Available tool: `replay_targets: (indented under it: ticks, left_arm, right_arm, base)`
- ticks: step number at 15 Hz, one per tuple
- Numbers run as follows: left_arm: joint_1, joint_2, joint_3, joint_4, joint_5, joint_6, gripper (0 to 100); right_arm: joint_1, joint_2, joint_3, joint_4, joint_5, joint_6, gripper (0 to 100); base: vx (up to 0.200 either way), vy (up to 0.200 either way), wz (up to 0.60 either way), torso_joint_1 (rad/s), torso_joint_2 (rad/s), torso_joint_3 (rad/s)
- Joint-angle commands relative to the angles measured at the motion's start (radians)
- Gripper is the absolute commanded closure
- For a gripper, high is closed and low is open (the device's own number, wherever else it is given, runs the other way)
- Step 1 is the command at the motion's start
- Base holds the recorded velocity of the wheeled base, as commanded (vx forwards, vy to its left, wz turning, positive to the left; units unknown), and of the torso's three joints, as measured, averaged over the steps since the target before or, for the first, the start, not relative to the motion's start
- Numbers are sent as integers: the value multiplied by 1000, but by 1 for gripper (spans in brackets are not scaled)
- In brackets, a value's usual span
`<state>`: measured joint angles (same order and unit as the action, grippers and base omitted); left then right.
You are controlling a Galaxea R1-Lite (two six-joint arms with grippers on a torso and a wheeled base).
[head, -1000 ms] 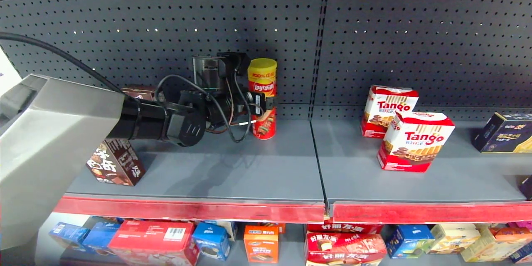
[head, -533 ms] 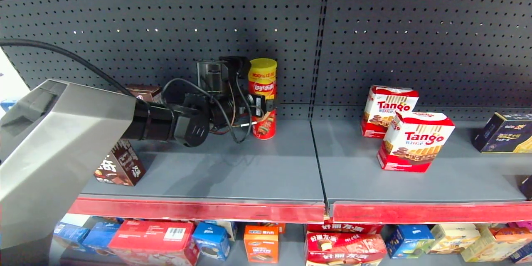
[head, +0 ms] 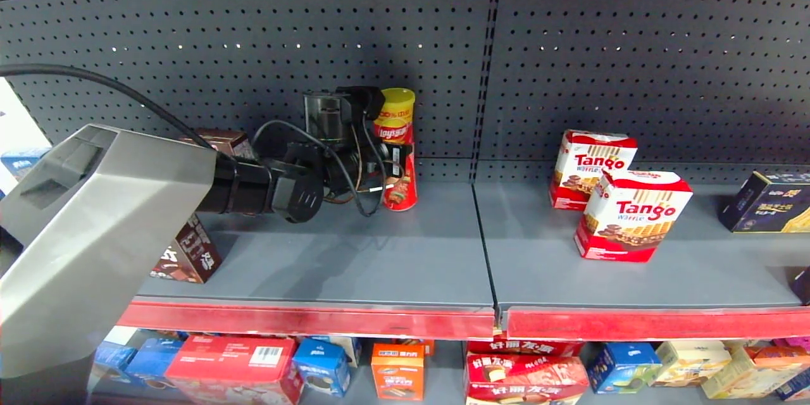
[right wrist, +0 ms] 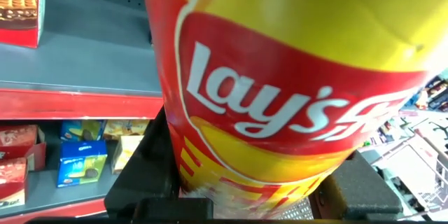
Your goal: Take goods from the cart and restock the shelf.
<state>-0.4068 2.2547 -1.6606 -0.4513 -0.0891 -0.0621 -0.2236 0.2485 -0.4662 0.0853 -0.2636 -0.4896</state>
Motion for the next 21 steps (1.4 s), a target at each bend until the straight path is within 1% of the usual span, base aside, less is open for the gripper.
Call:
replay_targets:
  ticks: [1, 6, 8, 9, 10, 14, 16, 19, 20, 21]
  left_arm:
    - [0, 0, 1, 0, 0, -1, 100]
    - [-7, -4, 7, 2, 5, -1, 100]
    - [-15, -10, 15, 6, 25, -1, 100]
    - [-21, -41, 36, 9, 37, -1, 100]
    - [-29, -64, 65, 9, 39, -1, 100]
    - [-30, -181, 190, 9, 40, -1, 100]
    - [-30, -236, 220, 16, 40, -1, 100]
    - [-58, -322, 306, 34, 71, -1, 100]
    - [-64, -348, 349, 32, 77, -1, 100]
    - [-69, -363, 371, 34, 77, -1, 100]
  right_arm:
    - [0, 0, 0, 1, 0, 0, 100]
    - [0, 0, -5, -1, 1, -1, 100]
    - [1, 0, -5, -1, 4, -1, 100]
    - [1, -2, -6, -1, 6, -1, 100]
    - [1, -9, -5, -1, 6, -1, 100]
    - [3, -28, -3, 1, 9, -1, 100]
    - [6, -46, -2, 1, 9, -1, 100]
    - [7, -54, -3, 1, 11, -1, 100]
    - [7, -60, -3, 1, 11, -1, 100]
    - [7, -63, -3, 1, 11, -1, 100]
  base:
    - [0, 0, 0, 0, 0, 0]
    - [0, 0, 0, 0, 0, 0]
    - [0, 0, 0, 0, 0, 0]
    - [0, 0, 0, 0, 0, 0]
    - [0, 0, 0, 0, 0, 0]
    - [0, 0, 0, 0, 0, 0]
    - [0, 0, 0, 0, 0, 0]
    - [0, 0, 0, 0, 0, 0]
    - [0, 0, 0, 0, 0, 0]
    - [0, 0, 0, 0, 0, 0]
